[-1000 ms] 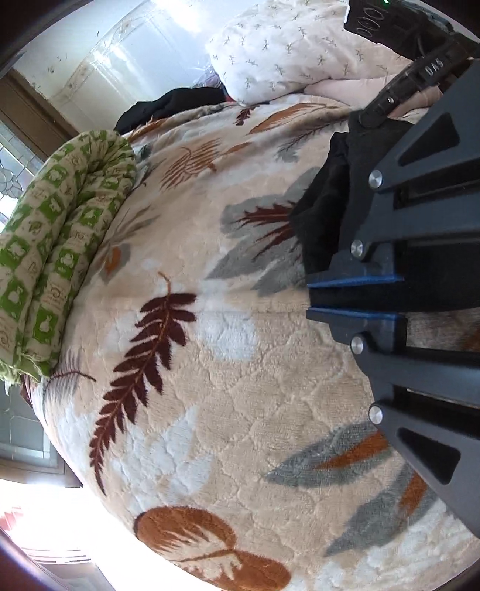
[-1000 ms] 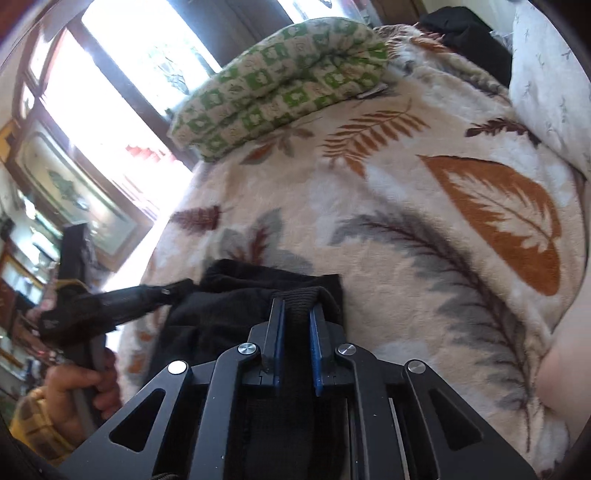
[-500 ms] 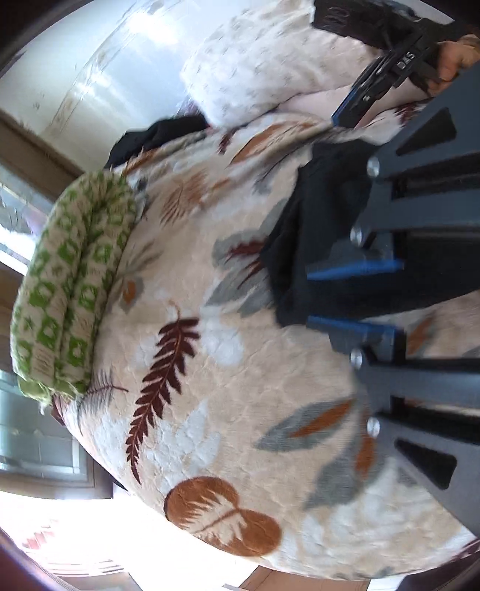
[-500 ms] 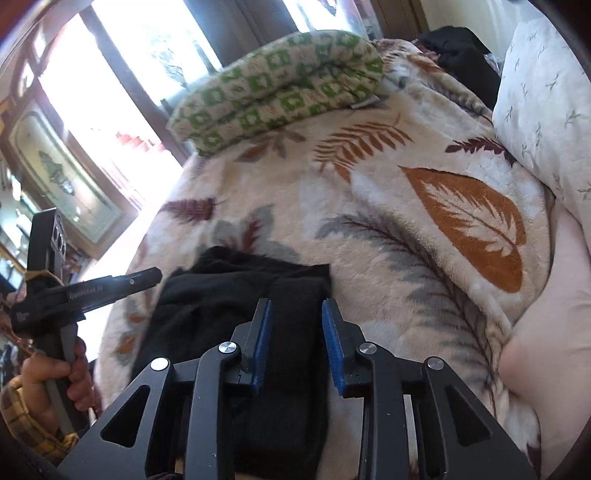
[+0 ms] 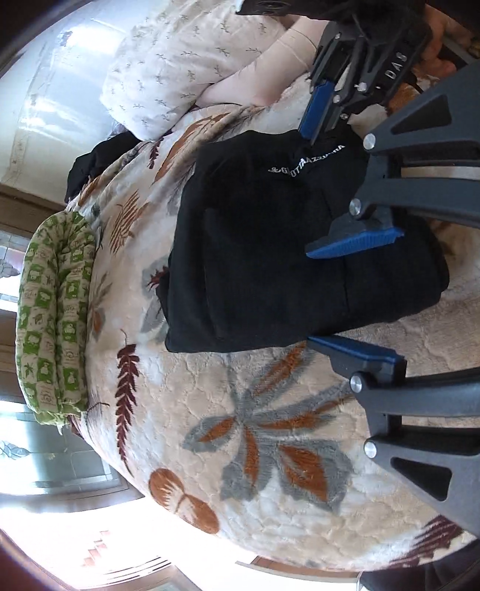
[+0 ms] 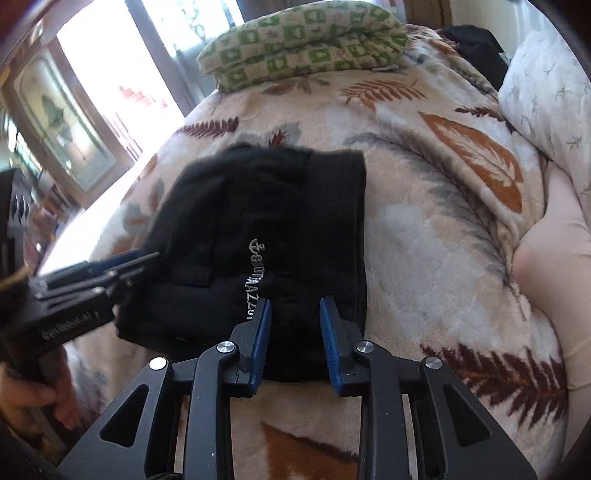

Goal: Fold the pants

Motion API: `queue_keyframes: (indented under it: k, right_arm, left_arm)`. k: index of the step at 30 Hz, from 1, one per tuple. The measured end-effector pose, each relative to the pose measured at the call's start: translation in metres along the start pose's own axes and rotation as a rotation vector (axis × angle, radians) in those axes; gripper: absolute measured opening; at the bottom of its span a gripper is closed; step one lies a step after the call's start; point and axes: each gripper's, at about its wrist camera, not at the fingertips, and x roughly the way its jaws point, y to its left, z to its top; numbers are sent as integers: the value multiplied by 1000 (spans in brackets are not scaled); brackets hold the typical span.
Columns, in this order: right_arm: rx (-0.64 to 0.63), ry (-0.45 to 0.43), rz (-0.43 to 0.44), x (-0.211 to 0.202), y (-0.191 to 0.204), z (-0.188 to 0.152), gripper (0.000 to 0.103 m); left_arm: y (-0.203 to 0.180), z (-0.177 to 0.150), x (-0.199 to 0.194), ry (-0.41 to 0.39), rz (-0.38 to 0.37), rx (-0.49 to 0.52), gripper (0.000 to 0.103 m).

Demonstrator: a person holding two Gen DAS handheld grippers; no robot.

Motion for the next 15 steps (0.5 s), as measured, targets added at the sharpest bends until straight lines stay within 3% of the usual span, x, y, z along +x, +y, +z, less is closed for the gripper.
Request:
queue_keyframes:
  k: [3,5,7,8,9,15]
  right_arm:
    - [14,19,9,-4,0,4,27]
    - [87,-24,78,-17,-10,7,30]
    - [116,-82,110,-26,-18,8,48]
    - [120,-96,109,-27,-19,10,67]
    - [128,-103,110,-27,-22,11,76]
    - [253,-54,186,-12,-45,14,76]
  left_arm:
    - [6,2,-3,3,-32,-29,51]
    - [8,6,-9,3,-51,-30,52]
    - [10,11,-17,-5,-54,-30,61]
    - [12,14,-19,-7,-54,-33,74]
    - [15,18,-19,-2,-50,-38,83]
    - [25,26,-13,43,-46,-61,84]
